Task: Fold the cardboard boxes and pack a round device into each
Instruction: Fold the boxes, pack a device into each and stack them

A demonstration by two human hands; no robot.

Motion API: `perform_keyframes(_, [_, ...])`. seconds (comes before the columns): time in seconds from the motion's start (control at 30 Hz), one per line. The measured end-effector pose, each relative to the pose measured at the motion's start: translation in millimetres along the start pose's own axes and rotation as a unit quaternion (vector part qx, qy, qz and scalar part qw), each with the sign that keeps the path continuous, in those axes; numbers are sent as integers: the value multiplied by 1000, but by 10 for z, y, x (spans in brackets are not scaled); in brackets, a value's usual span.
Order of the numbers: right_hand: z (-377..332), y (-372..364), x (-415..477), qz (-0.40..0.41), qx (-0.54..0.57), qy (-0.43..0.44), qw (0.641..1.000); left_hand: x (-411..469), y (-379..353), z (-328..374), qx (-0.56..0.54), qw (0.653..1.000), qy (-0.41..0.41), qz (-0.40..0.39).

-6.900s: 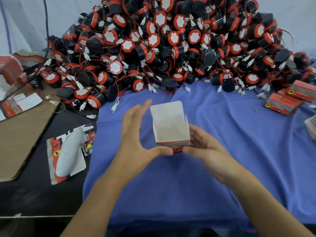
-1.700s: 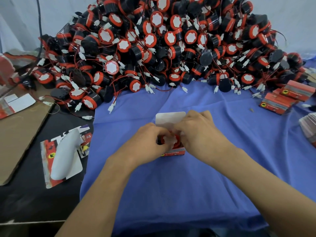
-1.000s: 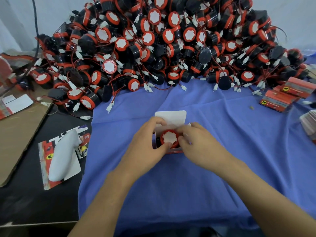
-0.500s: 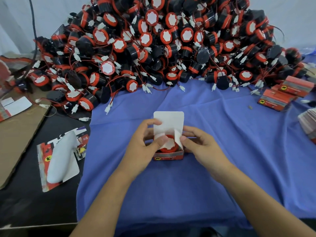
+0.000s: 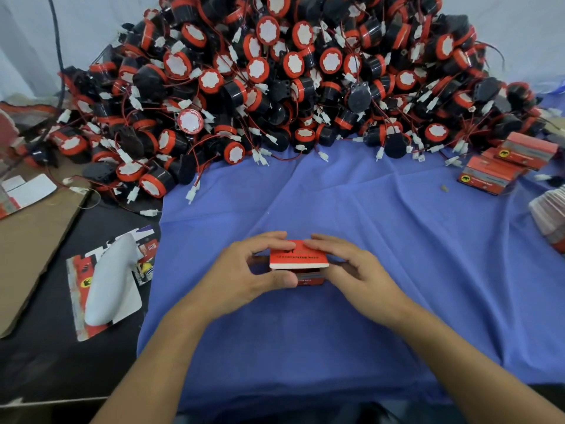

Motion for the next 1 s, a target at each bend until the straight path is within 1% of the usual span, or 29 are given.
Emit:
perform_keyframes(0.07, [28,16,-27,-43,-2,-3,999,-20,18,-4,25,1000,-1,-4])
perform_keyframes(0.13, [29,20,-40,-64,-16,1,998,-31,17,-7,50,999,-4,16])
perform_keyframes(0.23, [9,12,-38,-47,-55,22,997,-61,5,-13,80,996,-15,31])
perform_keyframes(0.33, [43,6,-46,-27,-111,55,992,-96,-17,5,128,991,-36,27])
perform_keyframes(0.47, [30,17,-39,0,-173,105,979,-115,-43,59,207,975,-71,42])
perform_keyframes(0.53, [-40,18,-25,28,-202,141,969,-105,-49,114,239,963,-97,71])
perform_keyframes(0.6, [-105,5,-20,39,-223,176,958,-104,-62,172,278,947,-134,95])
perform_keyframes(0.7, [-122,-22,-32,19,-242,183,953,-138,-87,202,351,901,-211,142])
perform_keyframes(0.77, [-102,-26,-48,1,-233,166,958,-168,-81,192,339,895,-236,167])
perform_keyframes(0.9, [-76,-40,-91,-22,-230,161,959,-210,-102,174,325,889,-269,177])
perform_keyframes(1.0, [-69,-60,-128,-25,-247,171,953,-255,-114,140,313,900,-253,166])
Point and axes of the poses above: each hand's wrist, its own x-axis towards the middle knuckle, its own y-axis out of the back of the hand, z = x × y, the point moved 4 cm from there along x, towards the middle knuckle, and after that the axes turned 5 degrees about y, right-handed, at the moved point
